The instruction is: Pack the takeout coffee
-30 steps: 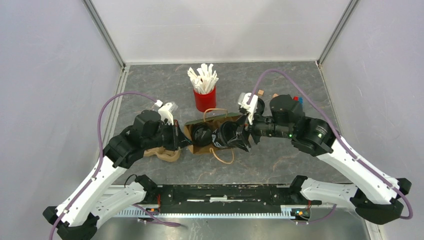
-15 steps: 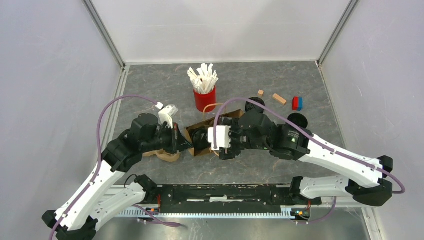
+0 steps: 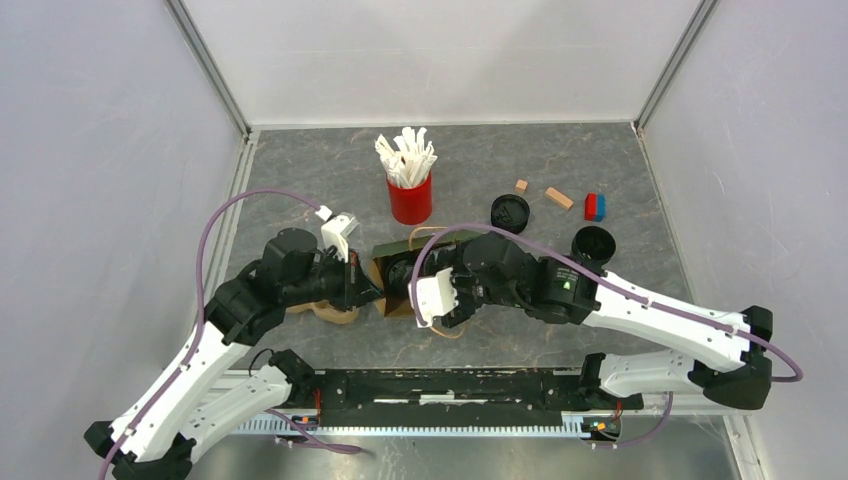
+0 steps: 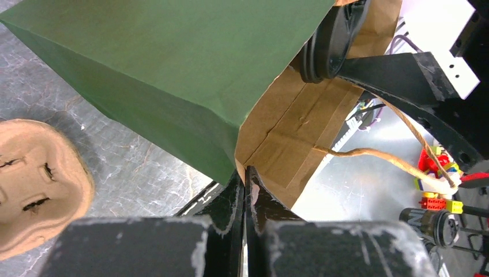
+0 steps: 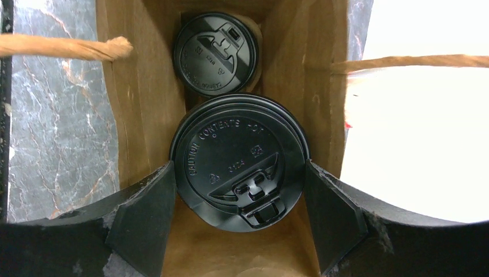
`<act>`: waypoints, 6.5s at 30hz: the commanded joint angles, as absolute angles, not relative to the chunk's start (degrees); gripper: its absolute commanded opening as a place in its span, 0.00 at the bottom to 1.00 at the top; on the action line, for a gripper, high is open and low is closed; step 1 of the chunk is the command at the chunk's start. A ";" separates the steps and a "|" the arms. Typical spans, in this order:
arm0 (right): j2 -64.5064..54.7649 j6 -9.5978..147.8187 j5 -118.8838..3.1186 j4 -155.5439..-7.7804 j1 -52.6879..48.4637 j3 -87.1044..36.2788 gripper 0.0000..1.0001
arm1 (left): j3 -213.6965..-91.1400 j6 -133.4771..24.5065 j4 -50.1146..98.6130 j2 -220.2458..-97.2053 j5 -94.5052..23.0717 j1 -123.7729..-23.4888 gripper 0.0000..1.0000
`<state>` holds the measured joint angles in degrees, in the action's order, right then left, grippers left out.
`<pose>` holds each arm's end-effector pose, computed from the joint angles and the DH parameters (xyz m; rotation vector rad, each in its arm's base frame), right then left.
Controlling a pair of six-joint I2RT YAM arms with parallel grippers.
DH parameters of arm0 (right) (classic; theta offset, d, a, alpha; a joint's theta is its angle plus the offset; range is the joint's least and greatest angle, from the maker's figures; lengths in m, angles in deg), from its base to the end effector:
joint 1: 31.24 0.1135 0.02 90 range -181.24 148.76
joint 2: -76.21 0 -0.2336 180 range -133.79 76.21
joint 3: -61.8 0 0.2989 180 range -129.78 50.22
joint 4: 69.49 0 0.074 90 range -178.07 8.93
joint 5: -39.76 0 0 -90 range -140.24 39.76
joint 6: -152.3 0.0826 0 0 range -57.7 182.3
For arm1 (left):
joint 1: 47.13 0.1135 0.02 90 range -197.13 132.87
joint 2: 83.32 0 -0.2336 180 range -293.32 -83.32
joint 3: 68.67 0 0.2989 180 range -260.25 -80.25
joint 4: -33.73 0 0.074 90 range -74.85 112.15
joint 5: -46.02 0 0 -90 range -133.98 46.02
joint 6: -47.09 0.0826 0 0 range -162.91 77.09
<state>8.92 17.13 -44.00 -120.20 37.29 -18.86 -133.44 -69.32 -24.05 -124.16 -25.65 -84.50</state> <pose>0.1345 0.3175 0.3034 -1.8252 1.2636 0.1039 0.1774 -0.1682 0.3026 0.4147 2.2599 -0.9586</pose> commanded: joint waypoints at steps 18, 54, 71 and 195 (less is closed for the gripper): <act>10.92 12.36 -35.73 -104.42 37.93 -2.25 0.80 | -131.17 -67.08 -21.09 -123.02 -23.03 -84.48 0.02; 8.95 7.17 -35.27 -102.86 36.96 1.98 0.81 | -128.42 -72.26 -16.35 -121.72 -19.03 -84.51 0.02; 11.56 7.82 -32.99 -105.30 36.94 3.37 0.81 | -126.86 -74.02 -15.01 -120.28 -16.62 -84.48 0.02; 1.69 5.52 -33.46 -82.71 30.48 10.78 0.87 | -122.96 -75.74 -13.97 -117.33 -16.36 -84.48 0.02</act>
<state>2.24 4.54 -33.86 -83.31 31.37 10.39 -122.90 -73.54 -15.44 -118.02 -18.33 -84.47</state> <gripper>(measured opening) 0.869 0.030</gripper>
